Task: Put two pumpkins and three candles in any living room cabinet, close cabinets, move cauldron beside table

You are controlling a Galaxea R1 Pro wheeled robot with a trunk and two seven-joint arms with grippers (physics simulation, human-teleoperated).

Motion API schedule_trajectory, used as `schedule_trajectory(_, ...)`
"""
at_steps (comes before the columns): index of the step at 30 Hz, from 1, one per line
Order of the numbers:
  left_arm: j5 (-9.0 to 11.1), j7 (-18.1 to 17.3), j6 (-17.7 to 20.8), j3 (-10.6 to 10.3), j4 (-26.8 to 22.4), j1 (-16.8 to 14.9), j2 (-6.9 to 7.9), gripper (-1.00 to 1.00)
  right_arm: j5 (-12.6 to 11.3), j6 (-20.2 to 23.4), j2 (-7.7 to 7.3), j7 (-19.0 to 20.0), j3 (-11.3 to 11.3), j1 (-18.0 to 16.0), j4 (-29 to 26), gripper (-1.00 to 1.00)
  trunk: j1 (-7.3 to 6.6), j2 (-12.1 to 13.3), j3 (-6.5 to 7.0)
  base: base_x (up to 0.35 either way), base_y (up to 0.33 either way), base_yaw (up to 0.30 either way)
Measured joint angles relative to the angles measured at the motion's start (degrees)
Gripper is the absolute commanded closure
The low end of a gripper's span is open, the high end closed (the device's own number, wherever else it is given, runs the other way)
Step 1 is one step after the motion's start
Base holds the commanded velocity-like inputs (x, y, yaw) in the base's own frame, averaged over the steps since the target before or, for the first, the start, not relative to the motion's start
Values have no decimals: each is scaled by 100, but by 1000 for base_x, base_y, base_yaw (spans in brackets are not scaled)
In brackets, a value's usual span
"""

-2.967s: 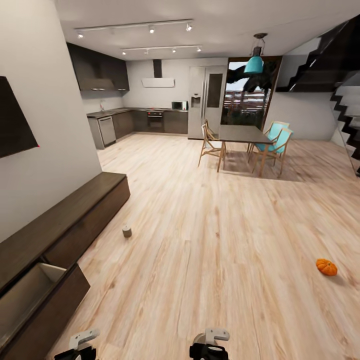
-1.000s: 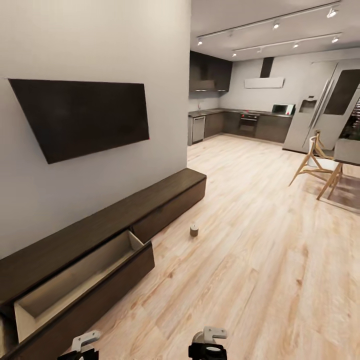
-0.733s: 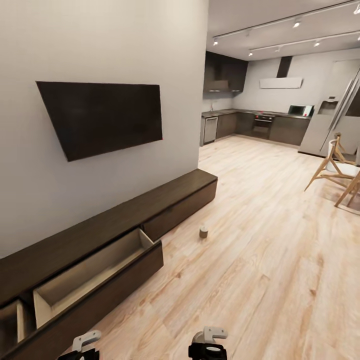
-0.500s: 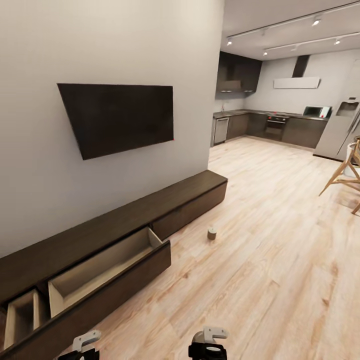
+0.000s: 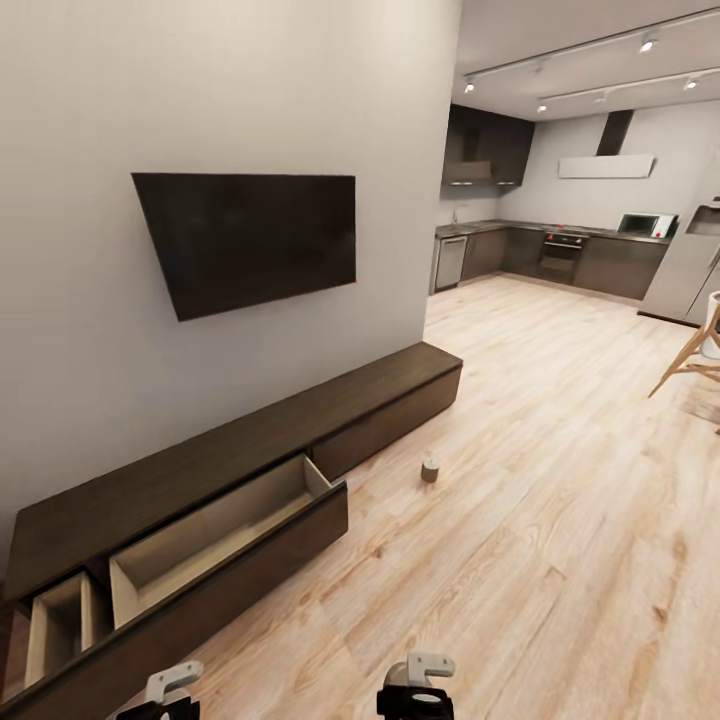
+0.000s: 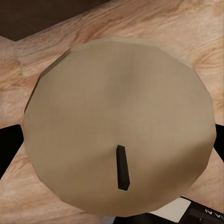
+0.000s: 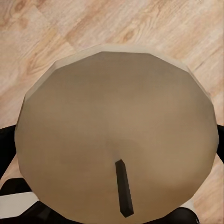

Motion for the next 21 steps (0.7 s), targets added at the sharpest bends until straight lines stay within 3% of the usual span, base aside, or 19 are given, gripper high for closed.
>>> schedule_trajectory(5, 3, 0, 0, 0, 0, 3, -1, 100, -9, -2, 0, -5, 191, 0, -9, 100, -110, 200, 90, 0, 0, 0)
schedule_trajectory(10, 1, 0, 0, 1, 0, 5, 1, 100, -11, 6, 0, -11, 237, 0, -14, 100, -220, 401, 179, 0, 0, 0)
schedule_trajectory(21, 2, 0, 0, 4, 1, 3, 3, 100, -13, 6, 0, -14, 242, 0, -21, 100, -220, 403, 180, 37, -32, 0)
